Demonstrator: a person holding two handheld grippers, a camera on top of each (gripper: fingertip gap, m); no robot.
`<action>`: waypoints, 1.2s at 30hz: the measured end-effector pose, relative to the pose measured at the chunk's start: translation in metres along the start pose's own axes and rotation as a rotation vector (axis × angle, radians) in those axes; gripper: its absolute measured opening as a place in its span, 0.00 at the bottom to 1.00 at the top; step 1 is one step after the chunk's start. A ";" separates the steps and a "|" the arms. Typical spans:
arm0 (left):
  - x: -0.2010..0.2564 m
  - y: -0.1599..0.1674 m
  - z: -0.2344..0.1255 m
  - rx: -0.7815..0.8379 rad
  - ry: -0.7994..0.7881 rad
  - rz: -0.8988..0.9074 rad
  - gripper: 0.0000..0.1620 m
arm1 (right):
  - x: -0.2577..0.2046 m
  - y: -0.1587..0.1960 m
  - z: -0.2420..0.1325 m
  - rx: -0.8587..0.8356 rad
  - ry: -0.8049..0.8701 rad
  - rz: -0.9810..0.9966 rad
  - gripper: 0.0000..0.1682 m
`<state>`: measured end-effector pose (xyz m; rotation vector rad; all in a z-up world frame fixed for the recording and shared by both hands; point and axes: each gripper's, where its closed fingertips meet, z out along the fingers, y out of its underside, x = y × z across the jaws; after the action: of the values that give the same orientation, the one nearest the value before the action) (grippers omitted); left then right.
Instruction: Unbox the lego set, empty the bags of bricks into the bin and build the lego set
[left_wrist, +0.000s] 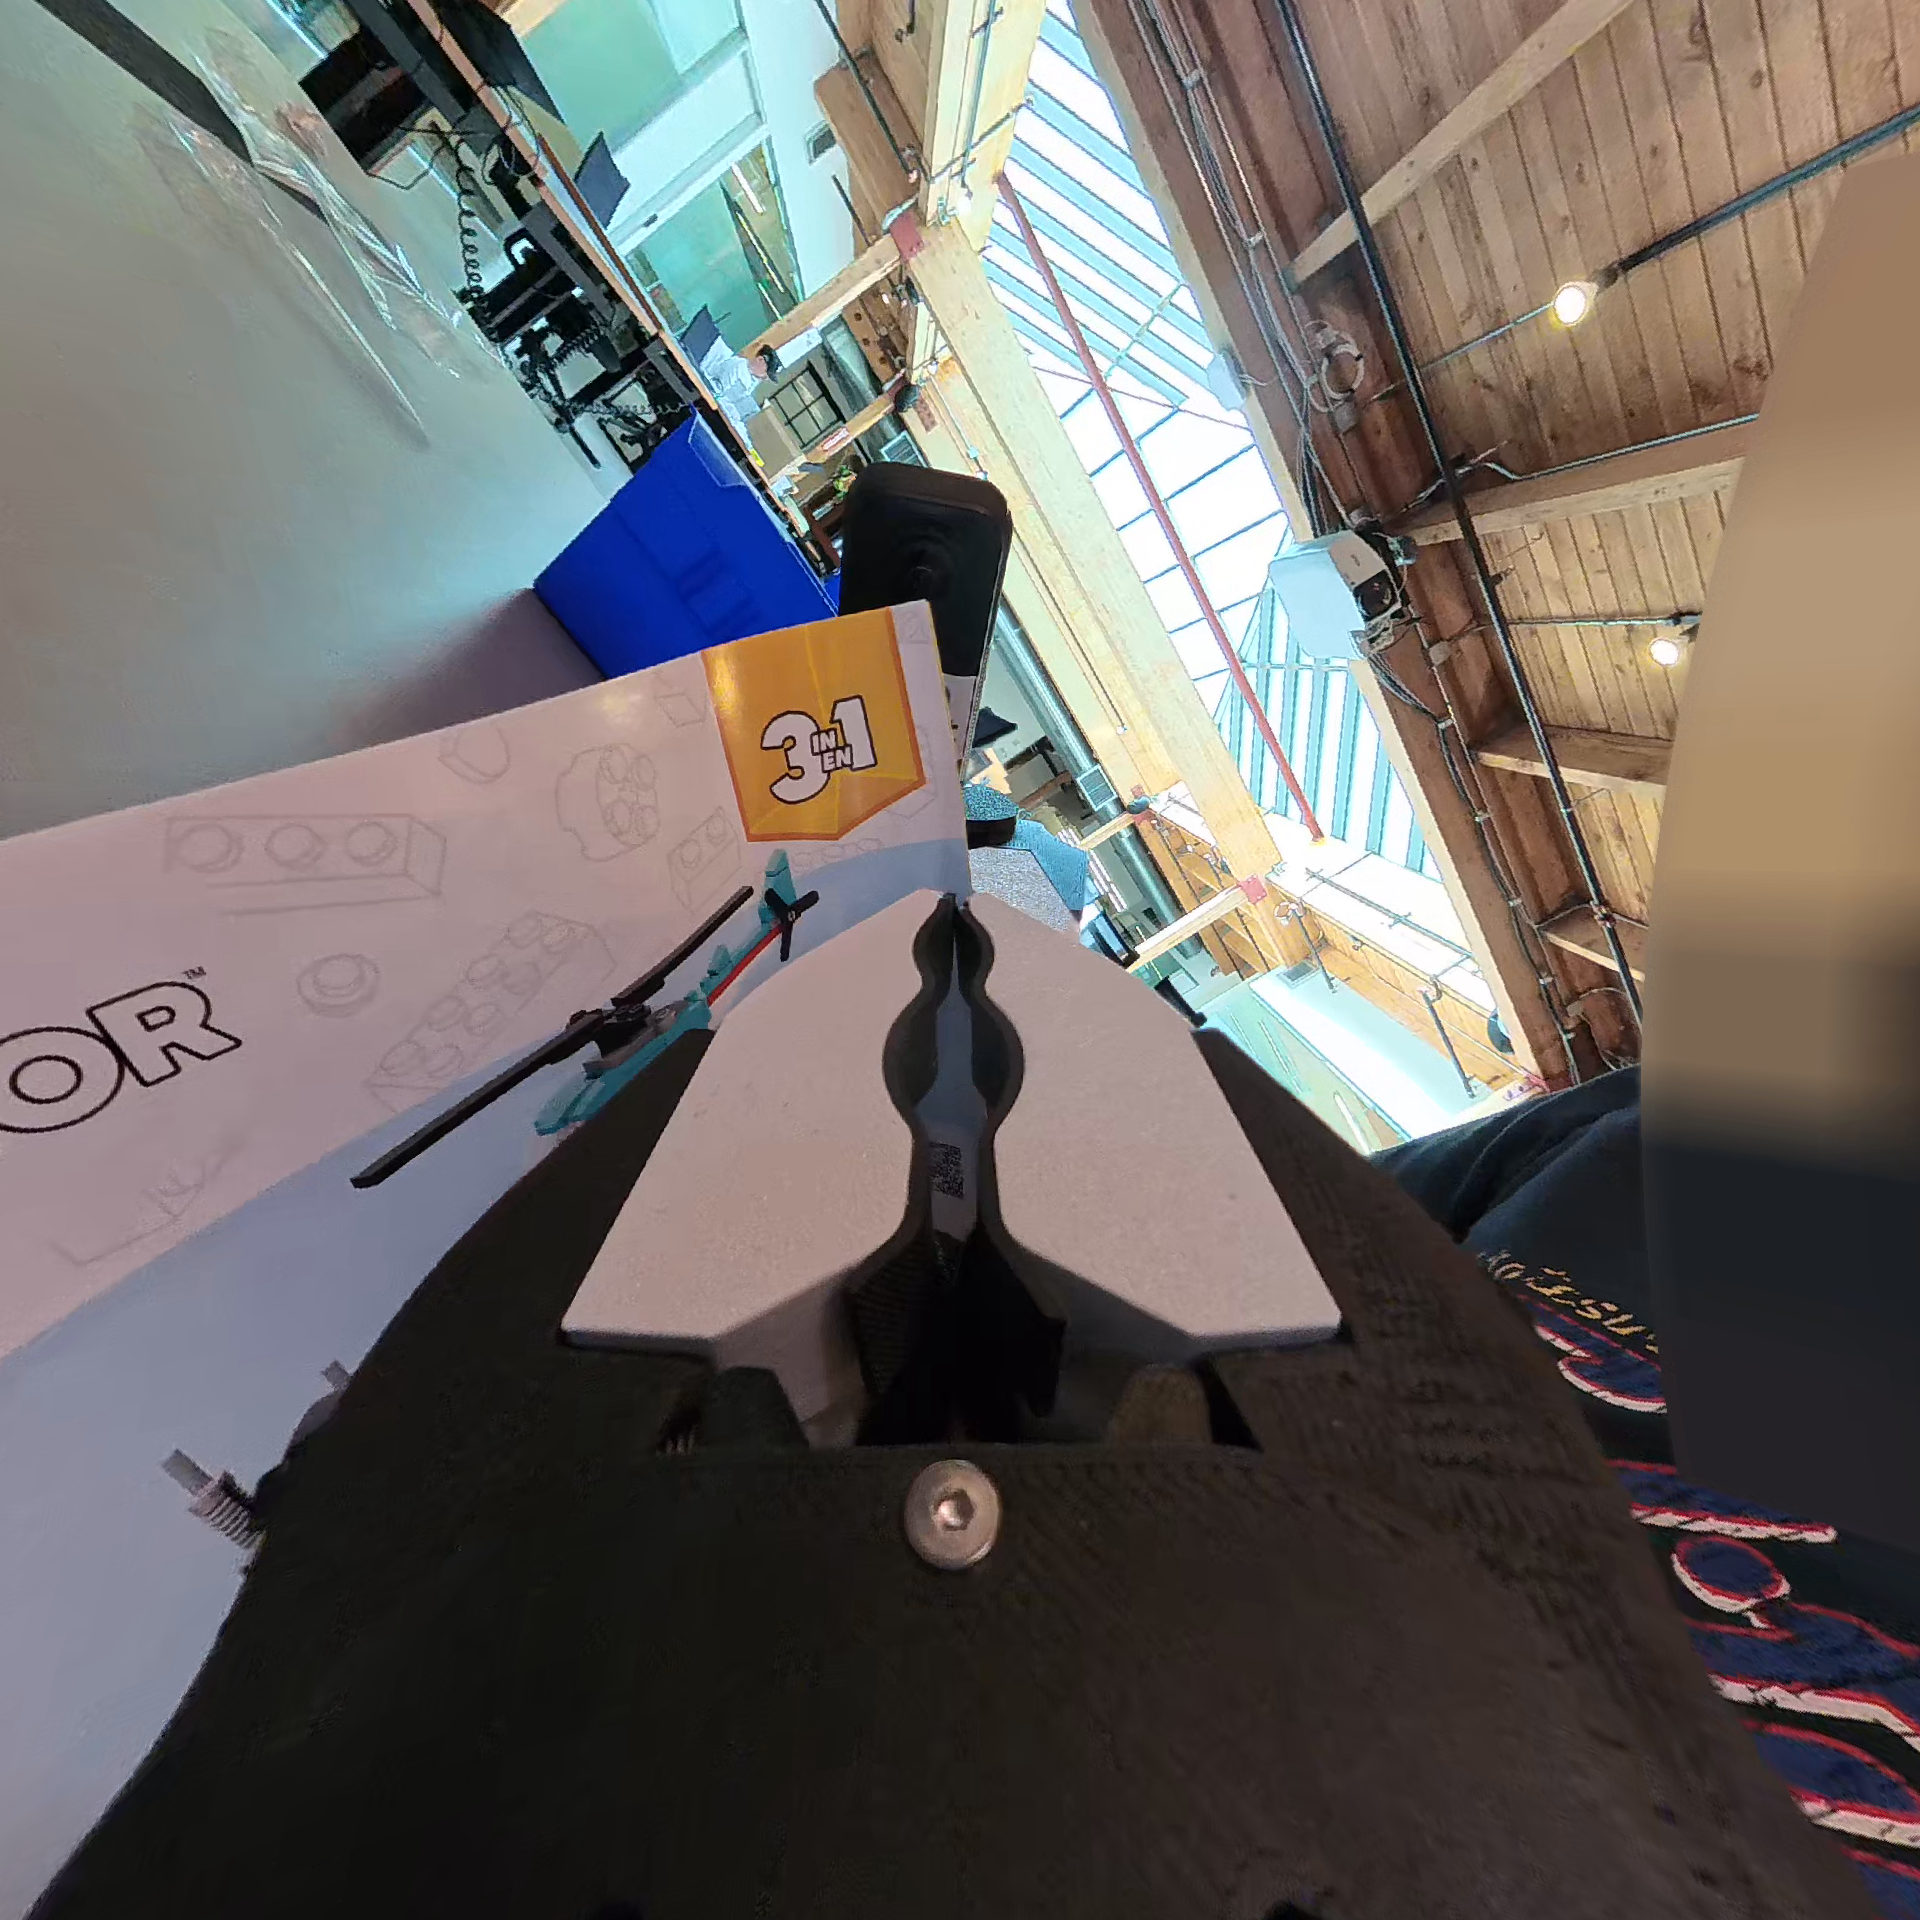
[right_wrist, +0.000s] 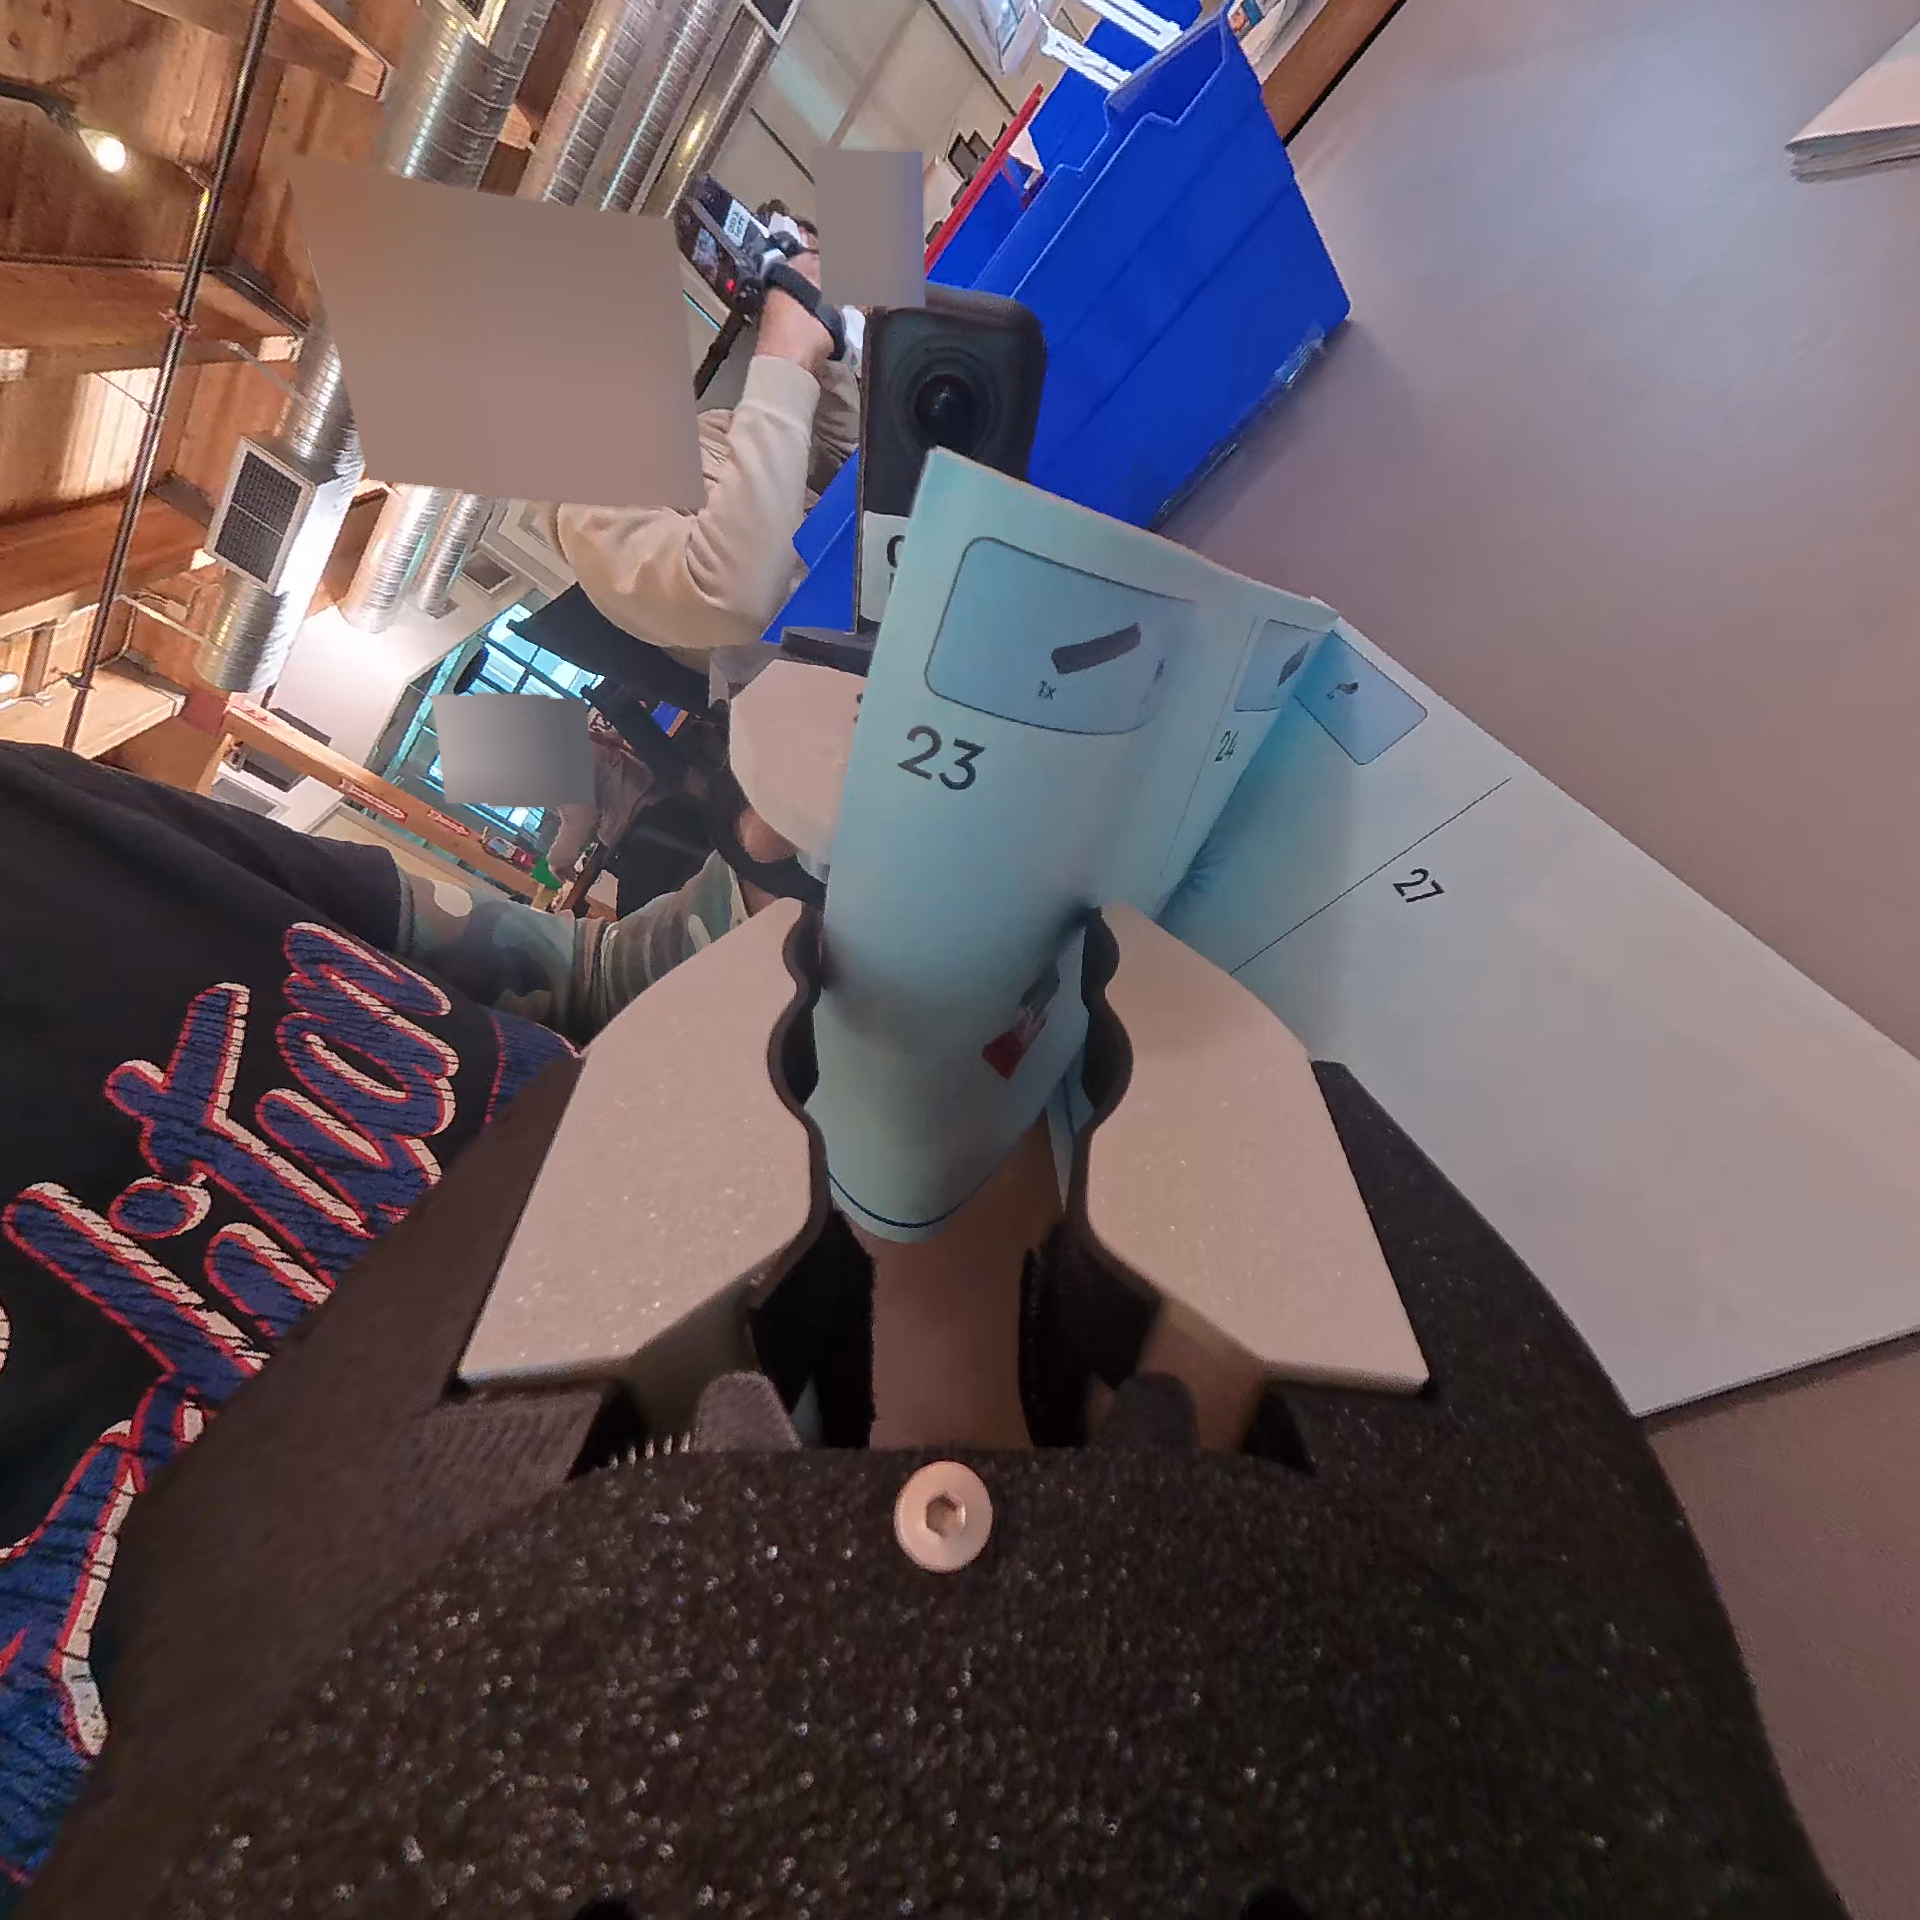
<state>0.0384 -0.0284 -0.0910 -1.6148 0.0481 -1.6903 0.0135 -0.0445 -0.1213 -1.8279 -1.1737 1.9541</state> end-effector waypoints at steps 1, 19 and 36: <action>0.001 0.000 0.000 0.000 0.001 0.007 0.00 | 0.000 0.000 0.000 0.001 -0.001 0.000 0.29; 0.000 -0.007 -0.007 0.020 -0.039 0.061 0.08 | 0.005 0.001 -0.001 -0.004 0.026 -0.009 0.28; -0.004 0.006 0.000 -0.050 -0.046 0.064 0.04 | 0.004 0.003 0.001 -0.022 0.040 -0.029 0.27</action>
<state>0.0408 -0.0302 -0.0976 -1.6713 0.1193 -1.6141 0.0126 -0.0444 -0.1262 -1.8419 -1.2074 1.8876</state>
